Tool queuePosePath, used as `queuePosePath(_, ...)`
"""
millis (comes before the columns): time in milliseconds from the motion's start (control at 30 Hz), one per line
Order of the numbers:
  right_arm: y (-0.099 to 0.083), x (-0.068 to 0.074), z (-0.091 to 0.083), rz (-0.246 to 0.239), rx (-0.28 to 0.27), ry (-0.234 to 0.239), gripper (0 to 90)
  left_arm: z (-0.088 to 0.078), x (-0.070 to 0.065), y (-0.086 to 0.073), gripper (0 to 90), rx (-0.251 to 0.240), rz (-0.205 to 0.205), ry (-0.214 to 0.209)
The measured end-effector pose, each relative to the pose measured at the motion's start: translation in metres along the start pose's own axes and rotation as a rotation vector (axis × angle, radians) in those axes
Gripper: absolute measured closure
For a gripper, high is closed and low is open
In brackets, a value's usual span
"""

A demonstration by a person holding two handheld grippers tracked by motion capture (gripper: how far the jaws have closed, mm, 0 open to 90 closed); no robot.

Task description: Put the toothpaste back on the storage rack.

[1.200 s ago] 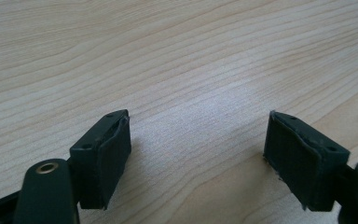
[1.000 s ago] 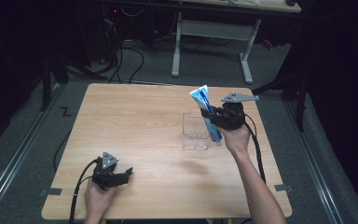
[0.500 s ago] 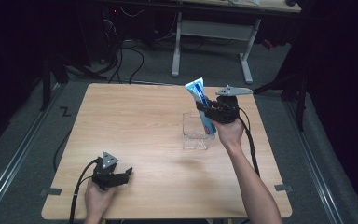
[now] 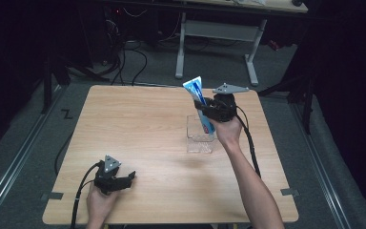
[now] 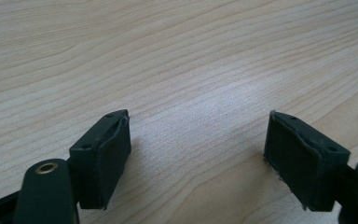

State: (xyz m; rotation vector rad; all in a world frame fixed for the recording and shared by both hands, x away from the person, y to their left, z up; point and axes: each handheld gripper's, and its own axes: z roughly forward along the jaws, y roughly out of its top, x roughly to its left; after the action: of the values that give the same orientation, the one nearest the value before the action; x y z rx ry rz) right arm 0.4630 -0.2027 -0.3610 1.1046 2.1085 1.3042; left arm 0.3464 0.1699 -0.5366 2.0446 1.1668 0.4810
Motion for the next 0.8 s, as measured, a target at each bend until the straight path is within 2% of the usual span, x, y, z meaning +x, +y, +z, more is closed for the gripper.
queuePosePath(300,-0.003,-0.003,0.007,0.007,0.014,-0.009,68.5,0.000,0.000,0.000,23.1,0.000,-0.002,-0.001)
queuePosePath(500,-0.006,-0.005,0.014,-0.008,0.042,-0.031,68.3,0.000,0.000,0.000,23.1,0.000,-0.001,-0.001)
queuePosePath(800,-0.012,-0.006,0.017,-0.006,0.063,-0.026,68.1,0.000,0.000,0.000,23.0,0.000,0.000,-0.001)
